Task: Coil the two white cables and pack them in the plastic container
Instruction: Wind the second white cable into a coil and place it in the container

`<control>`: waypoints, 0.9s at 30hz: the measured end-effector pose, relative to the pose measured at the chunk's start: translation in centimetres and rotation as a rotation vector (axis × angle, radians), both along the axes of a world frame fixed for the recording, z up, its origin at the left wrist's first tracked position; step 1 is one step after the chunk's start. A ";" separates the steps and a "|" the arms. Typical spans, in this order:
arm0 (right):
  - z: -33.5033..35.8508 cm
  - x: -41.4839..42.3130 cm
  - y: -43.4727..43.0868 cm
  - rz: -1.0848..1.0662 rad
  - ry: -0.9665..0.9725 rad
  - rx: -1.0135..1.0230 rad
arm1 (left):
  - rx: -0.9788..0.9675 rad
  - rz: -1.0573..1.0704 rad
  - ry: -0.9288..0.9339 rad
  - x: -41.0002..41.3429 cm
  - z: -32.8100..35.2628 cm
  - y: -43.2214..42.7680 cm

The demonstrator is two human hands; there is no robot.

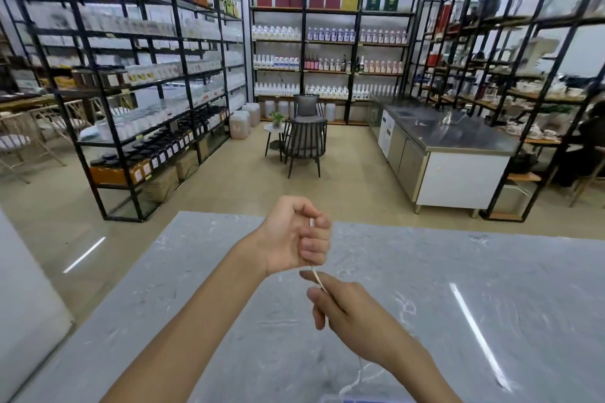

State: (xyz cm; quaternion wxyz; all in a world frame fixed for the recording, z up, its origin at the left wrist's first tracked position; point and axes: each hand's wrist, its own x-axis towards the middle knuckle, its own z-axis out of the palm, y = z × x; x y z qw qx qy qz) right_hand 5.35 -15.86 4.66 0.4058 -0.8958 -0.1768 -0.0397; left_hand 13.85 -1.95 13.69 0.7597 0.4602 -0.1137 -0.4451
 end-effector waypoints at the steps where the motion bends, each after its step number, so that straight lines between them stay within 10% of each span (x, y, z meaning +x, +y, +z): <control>1: 0.3 0.0 0.1 0.008 -0.005 -0.023 | 0.000 -0.017 0.010 0.0 -0.5 -0.1; 14: 2.6 -3.9 -0.3 -0.002 0.102 -0.106 | -0.005 0.005 -0.270 -1.2 -2.5 0.0; 20: 6.6 -5.0 -1.9 -0.042 -0.333 -0.400 | 0.325 -0.022 -0.781 -4.5 -2.8 -1.6; 27: 9.5 -3.3 -4.5 -0.094 -0.964 -0.229 | 0.188 -0.006 -0.777 -7.2 -0.7 -2.3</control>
